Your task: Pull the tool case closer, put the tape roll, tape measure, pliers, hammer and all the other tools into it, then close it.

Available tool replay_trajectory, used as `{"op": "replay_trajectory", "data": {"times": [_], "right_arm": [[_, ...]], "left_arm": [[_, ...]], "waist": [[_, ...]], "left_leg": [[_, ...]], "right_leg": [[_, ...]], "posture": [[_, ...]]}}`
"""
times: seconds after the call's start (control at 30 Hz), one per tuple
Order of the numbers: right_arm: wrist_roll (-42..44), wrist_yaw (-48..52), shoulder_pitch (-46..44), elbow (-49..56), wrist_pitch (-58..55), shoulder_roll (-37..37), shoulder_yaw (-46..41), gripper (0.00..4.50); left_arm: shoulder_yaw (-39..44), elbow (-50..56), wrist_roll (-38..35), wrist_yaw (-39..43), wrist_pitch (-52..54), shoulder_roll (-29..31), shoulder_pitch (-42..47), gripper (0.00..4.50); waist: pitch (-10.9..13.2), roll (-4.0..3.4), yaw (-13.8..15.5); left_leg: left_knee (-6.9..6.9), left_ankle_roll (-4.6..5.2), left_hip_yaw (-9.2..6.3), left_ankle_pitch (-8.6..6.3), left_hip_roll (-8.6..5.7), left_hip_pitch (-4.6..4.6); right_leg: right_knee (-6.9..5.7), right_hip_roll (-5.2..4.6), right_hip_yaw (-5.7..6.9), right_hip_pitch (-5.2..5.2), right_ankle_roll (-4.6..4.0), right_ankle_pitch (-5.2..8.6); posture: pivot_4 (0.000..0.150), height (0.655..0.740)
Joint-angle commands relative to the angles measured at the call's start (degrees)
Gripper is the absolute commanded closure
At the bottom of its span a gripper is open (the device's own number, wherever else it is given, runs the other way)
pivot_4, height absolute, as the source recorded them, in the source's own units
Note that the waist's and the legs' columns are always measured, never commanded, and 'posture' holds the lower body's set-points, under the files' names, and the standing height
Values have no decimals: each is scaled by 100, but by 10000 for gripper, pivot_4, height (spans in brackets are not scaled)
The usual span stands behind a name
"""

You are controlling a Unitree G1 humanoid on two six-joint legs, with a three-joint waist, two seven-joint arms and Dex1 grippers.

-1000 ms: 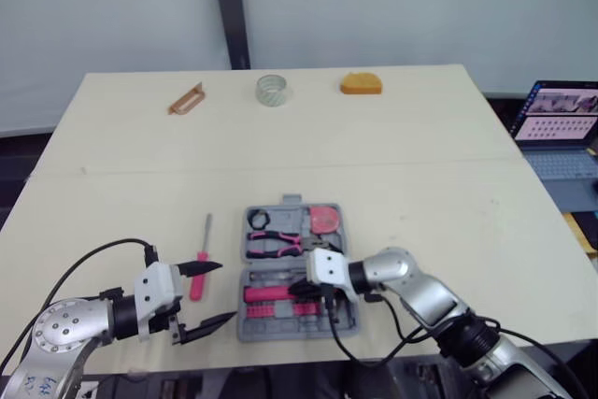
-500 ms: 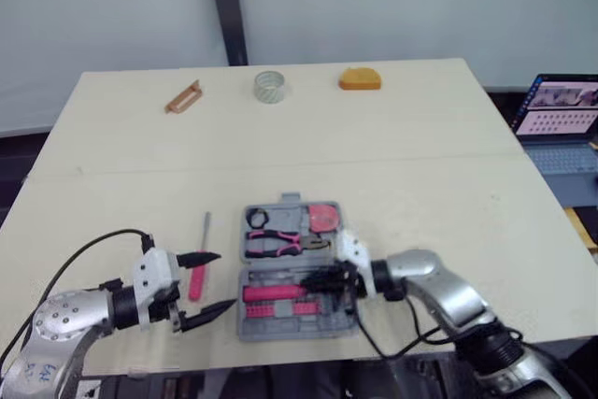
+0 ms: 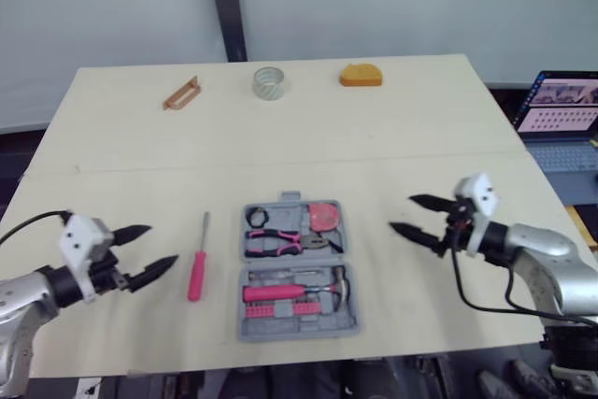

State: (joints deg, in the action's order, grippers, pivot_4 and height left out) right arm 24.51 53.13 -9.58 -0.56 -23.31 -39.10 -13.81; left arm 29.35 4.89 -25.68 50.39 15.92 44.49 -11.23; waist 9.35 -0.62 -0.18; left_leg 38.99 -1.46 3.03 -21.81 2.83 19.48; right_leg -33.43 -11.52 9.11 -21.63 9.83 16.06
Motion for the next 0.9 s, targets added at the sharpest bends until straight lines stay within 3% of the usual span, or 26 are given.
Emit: {"op": "replay_trajectory", "data": {"times": [0.03,0.3,0.47,0.73,0.9], "right_arm": [[-97,-112,206,-714,515,-176,-554,241],[-319,-415,413,-1920,1134,-375,-1071,241],[-409,-339,379,-2104,1375,-397,-973,241],[-222,180,140,-1711,1089,-498,-719,241],[280,577,-205,-288,180,-488,-160,241]], "left_arm": [[516,-716,160,-267,-380,34,40,0],[1030,-2221,372,-791,-1114,-78,-48,0],[999,-2404,328,-791,-1285,-110,-74,0],[798,-1080,20,-989,-722,-643,-369,0],[521,735,-179,-1635,42,-1220,-743,0]], "waist": [[1,-1,-5],[5,-1,-47],[8,0,-99],[10,-1,-143],[13,-3,-146]], "left_leg": [[0,0,0,0,0,-1],[-6,1,13,-1,4,-10],[-6,1,14,-2,6,-10],[-8,0,15,-3,6,-12],[-3,1,15,-4,7,-12]], "right_leg": [[0,0,0,0,0,0],[-1,0,-2,-2,0,0],[-2,-1,-2,-2,0,0],[-2,-1,-2,-2,1,-1],[-3,-2,-6,0,3,-1]], "posture": [[1500,7400],[1500,7400],[1500,7400],[1500,7400],[1500,7400]]}}
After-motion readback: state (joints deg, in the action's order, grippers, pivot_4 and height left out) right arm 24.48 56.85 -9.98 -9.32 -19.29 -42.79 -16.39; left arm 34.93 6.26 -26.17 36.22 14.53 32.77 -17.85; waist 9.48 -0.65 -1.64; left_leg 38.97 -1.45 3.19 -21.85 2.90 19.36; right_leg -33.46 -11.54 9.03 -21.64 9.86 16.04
